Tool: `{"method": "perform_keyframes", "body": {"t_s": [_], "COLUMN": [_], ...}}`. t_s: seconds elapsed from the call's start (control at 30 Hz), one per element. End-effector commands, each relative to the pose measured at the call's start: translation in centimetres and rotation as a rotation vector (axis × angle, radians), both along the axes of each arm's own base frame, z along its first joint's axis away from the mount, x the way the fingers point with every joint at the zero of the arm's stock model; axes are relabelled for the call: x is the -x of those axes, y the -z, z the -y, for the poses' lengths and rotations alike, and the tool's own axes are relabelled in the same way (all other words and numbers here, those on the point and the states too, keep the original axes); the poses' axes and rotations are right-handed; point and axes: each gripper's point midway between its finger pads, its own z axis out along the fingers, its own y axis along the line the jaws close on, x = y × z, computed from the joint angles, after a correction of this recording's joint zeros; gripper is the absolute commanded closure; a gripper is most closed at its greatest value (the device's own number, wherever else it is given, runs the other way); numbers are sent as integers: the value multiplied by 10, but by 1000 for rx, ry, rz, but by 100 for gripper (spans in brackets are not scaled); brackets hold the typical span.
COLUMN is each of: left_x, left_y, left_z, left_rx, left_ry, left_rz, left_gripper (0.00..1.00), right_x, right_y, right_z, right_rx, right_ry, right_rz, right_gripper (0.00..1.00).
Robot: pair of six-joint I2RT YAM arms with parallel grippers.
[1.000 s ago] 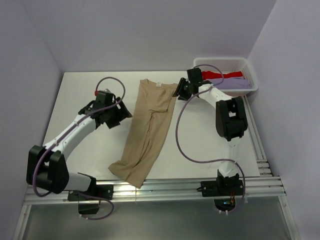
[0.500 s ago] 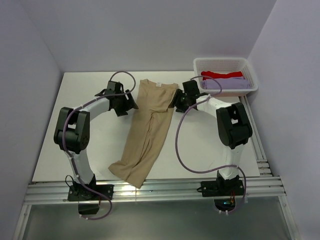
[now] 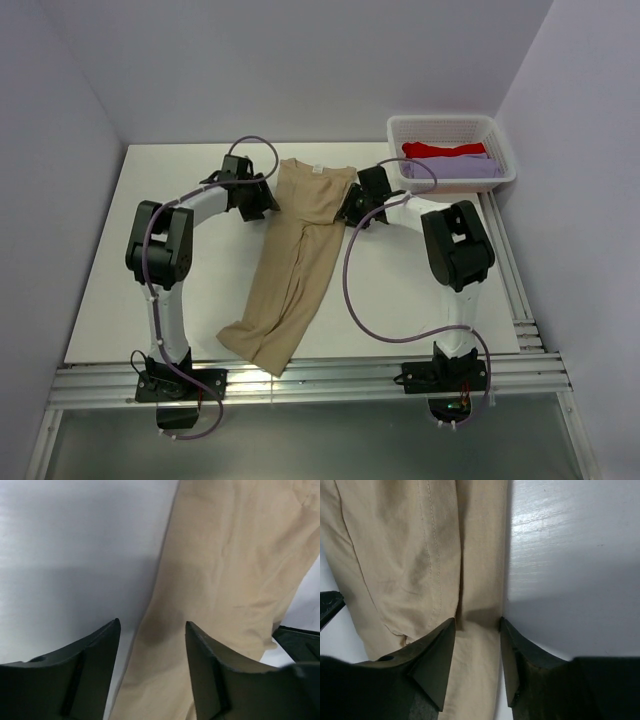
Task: Roll the t-shirts
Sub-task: Fold the tshirt
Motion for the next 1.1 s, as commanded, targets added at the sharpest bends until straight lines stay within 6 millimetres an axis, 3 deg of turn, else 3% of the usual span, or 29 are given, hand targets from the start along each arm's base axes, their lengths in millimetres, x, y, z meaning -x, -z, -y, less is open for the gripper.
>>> {"method": "perform_keyframes", "body": {"t_s": [0.0,0.1,0.13,0.37,0.53,0.57,0.63,0.67,0.73,0.77,0.83,0.9,0.93,0.97,1.03,1.07], "left_x": [-11,-18,-19,-39,-54,-54,-59,-57,-56,-51,-53,-60,-69,-72,-82,-91], "left_y": [10,20,21,27,26,26,22,22,20,18,14,16,8,21,22,14], "left_z": [7,7,8,6,-15,-20,-30,-34,-38,-39,-38,-38,-37,-38,-42,-42], "left_rx": [3,-4,-2,33,68,68,65,58,51,53,67,53,42,27,18,25], "left_ry": [39,40,38,-3,-111,-130,-173,-189,-219,-226,-225,-212,-205,-201,-195,-194], "left_rz": [6,-9,-8,-7,-2,-5,13,13,24,27,55,60,61,36,41,60], "left_gripper": [41,63,73,100,100,100,100,100,100,100,100,100,100,100,100,100], "right_x": [-6,-12,-13,-43,-67,-81,-86,-101,-103,-117,-121,-128,-129,-130,-128,-127], "right_y": [13,12,14,13,13,4,16,3,18,3,10,4,4,3,2,2], "right_z": [0,-1,0,-6,-4,-2,-1,-2,-2,-6,-4,-7,-9,-9,-11,-13], "right_rx": [12,17,23,-9,-14,-23,-20,-30,-10,-17,-2,-20,-29,-35,-50,-56], "right_ry": [13,22,23,9,16,23,11,9,-5,-14,-17,-27,-31,-30,-42,-49], "right_rz": [-9,-1,-5,-3,-14,9,-26,7,-37,0,-15,2,8,9,11,10], "right_gripper": [53,68,79,100,100,100,100,100,100,100,100,98,98,97,91,89]}}
